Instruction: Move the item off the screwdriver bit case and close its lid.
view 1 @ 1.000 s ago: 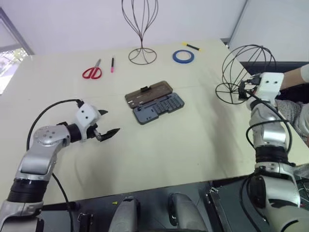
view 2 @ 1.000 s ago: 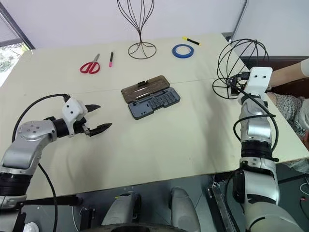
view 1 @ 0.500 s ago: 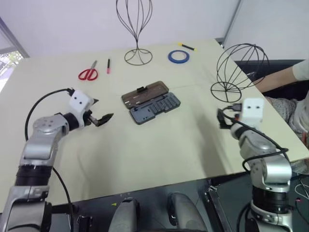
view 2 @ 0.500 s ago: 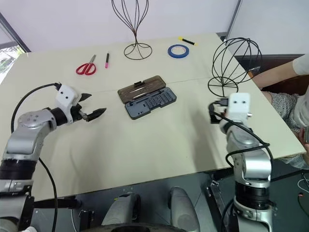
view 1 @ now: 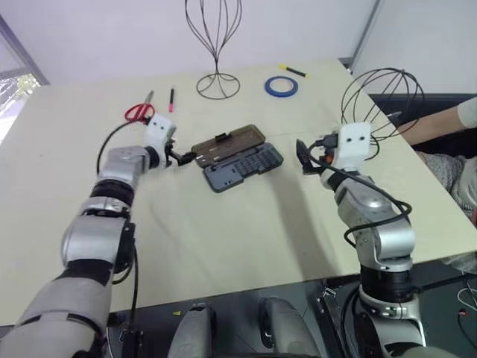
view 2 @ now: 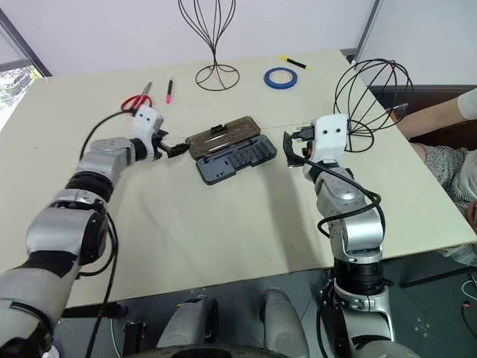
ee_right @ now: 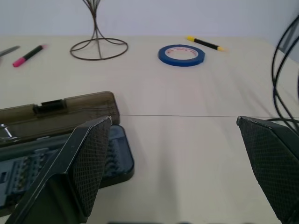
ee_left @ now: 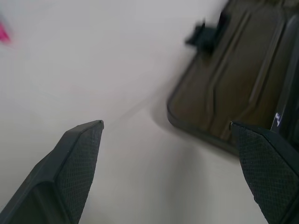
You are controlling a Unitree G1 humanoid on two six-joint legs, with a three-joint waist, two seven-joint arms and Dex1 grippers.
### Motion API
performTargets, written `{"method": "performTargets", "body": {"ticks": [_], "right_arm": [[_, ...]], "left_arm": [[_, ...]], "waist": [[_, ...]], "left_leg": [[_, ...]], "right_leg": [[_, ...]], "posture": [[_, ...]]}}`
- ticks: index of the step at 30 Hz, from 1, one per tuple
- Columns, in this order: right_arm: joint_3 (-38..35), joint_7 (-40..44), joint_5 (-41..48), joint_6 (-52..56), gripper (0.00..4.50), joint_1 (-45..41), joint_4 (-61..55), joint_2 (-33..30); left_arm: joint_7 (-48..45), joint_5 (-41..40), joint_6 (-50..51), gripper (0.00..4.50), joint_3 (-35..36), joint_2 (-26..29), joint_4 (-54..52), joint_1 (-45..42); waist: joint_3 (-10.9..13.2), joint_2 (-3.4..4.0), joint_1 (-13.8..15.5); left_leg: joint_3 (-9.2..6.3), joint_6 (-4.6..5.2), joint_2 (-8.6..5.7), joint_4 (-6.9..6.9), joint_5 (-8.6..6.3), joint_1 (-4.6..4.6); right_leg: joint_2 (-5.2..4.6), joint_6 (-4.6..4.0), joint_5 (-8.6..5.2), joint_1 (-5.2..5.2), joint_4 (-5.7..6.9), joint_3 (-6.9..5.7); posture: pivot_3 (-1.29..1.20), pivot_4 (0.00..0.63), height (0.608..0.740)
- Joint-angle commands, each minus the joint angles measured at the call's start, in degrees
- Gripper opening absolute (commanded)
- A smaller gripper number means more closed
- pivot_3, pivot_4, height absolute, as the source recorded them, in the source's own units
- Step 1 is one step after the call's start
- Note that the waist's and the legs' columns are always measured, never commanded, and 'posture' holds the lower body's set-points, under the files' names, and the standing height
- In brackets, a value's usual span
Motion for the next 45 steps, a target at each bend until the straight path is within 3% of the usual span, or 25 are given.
{"method": "performTargets", "body": {"ticks": [1, 6, 21, 24, 31, 39, 45], "right_arm": [[0.53, -0.91, -1.08, -1.47, 4.47, 0.96, -4.35, 1.24], [0.9, -1.39, -1.65, -1.71, 4.47, 2.26, -5.59, 2.91], [0.7, -0.11, -2.6, -4.91, 4.47, 0.27, -1.98, 2.89], [0.58, 0.2, -2.79, -4.93, 4.5, 0.01, -1.83, 2.72], [0.55, 0.71, -3.12, -4.87, 4.5, -0.04, -1.81, 2.62], [0.77, 0.86, -3.52, -4.84, 4.5, 0.12, -1.79, 3.0], [0.95, 0.73, -3.82, -5.1, 4.5, 0.28, -1.6, 3.21]], "left_arm": [[3.48, 0.5, 1.8, 4.5, 1.28, -0.99, 0.74, -2.83], [13.05, -1.32, 6.07, 4.5, 4.61, -3.68, 1.55, -4.64], [26.91, -6.8, 19.62, 4.5, 13.33, -12.42, -1.12, -8.3], [29.89, -7.02, 20.82, 3.65, 14.21, -12.52, -1.44, -7.86], [33.73, -7.0, 22.84, 0.12, 14.9, -11.73, -2.46, -6.77], [27.19, -4.82, 27.76, 0.05, 10.41, -9.27, -6.85, -3.81], [5.94, -2.7, 37.09, 0.05, -0.69, -2.1, -19.63, 2.67]], "waist": [[0.0, 0.0, 0.04], [0.0, -0.01, 0.09], [0.01, -0.02, 0.17], [0.01, -0.02, 0.11], [0.0, -0.03, 0.3], [-0.01, -0.02, -0.65], [-0.01, -0.01, -2.55]], "left_leg": [[0.0, 0.0, 0.0, 0.01, 0.0, 0.0], [0.0, 0.0, 0.0, 0.03, 0.0, 0.0], [0.0, -0.03, -0.03, 0.02, 0.01, 0.01], [0.0, -0.04, -0.03, 0.0, 0.02, 0.03], [-0.01, -0.09, -0.05, 0.0, 0.05, 0.02], [-0.01, -0.11, -0.06, -0.05, 0.06, 0.13], [0.01, -0.12, -0.05, -0.16, 0.06, 0.14]], "right_leg": [[0.0, 0.0, 0.0, 0.0, 0.01, 0.0], [-0.01, 0.0, 0.0, 0.0, 0.01, 0.0], [-0.03, 0.02, 0.01, 0.01, 0.01, 0.01], [-0.02, 0.01, 0.01, 0.0, 0.02, 0.01], [-0.06, 0.02, 0.01, 0.01, 0.01, 0.0], [-0.02, 0.01, 0.01, 0.03, 0.07, 0.03], [-0.01, 0.0, 0.0, -0.01, 0.05, 0.1]], "posture": [[0.0, 0.15, 0.74], [0.0, 0.15, 0.74], [0.0, 0.15, 0.74], [0.0, 0.15, 0.74], [0.0, 0.15, 0.74], [0.0, 0.15, 0.74], [0.0, 0.15, 0.74]]}}
